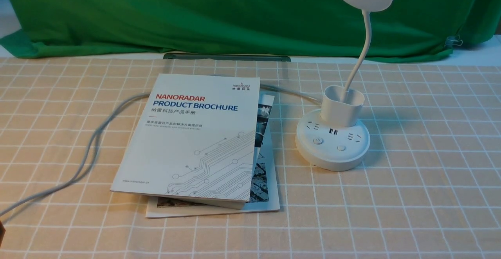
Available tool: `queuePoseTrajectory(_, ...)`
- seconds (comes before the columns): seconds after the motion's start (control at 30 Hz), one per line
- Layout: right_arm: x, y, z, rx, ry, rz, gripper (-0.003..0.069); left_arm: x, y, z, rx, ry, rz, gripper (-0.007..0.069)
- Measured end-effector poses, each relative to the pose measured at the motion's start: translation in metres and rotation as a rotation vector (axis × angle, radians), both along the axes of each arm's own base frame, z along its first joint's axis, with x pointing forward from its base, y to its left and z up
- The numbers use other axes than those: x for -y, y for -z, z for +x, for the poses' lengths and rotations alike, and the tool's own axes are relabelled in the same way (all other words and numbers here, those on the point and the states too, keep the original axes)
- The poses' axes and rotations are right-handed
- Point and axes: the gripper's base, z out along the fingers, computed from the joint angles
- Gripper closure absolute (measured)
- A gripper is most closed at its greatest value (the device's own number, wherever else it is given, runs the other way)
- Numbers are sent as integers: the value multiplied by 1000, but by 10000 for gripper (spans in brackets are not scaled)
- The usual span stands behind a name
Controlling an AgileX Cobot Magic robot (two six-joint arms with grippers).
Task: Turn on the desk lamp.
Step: Use the right arm to press the button switch on the lamp holder
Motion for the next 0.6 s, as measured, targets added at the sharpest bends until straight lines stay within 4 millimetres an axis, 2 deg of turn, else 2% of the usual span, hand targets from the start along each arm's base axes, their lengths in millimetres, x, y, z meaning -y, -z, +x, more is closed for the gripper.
queuePoseTrajectory(0.07, 0, -5, 0, 44, -7, -83, 425, 0, 0, 0, 0, 0, 0, 603)
queuePoseTrajectory(0.17, -2, -42, -3, 129, -29, -308, 489, 0, 0, 0, 0, 0, 0, 603)
queuePoseTrajectory(0.23, -3, -73, -3, 147, -40, -480, 576, 0, 0, 0, 0, 0, 0, 603)
queuePoseTrajectory(0.27, -4, -76, -3, 145, -42, -480, 576, 0, 0, 0, 0, 0, 0, 603)
queuePoseTrajectory(0.3, -5, -103, 2, 120, -62, -677, 617, 0, 0, 0, 0, 0, 0, 603)
queuePoseTrajectory(0.4, -8, -136, 20, 15, -130, -915, 628, 0, 0, 0, 0, 0, 0, 603)
queuePoseTrajectory(0.43, -8, -138, 21, 6, -138, -946, 628, 0, 0, 0, 0, 0, 0, 603)
queuePoseTrajectory(0.47, -10, -149, 34, -68, -196, -1029, 628, 0, 0, 0, 0, 0, 0, 603)
queuePoseTrajectory(0.5, -11, -152, 38, -89, -216, -1062, 628, 0, 0, 0, 0, 0, 0, 603)
queuePoseTrajectory(0.53, -13, -160, 55, -180, -296, -1123, 628, 0, 0, 0, 0, 0, 0, 603)
queuePoseTrajectory(0.57, -14, -161, 59, -203, -316, -1127, 628, 0, 0, 0, 0, 0, 0, 603)
queuePoseTrajectory(0.6, -18, -165, 74, -273, -389, -1146, 628, 0, 0, 0, 0, 0, 0, 603)
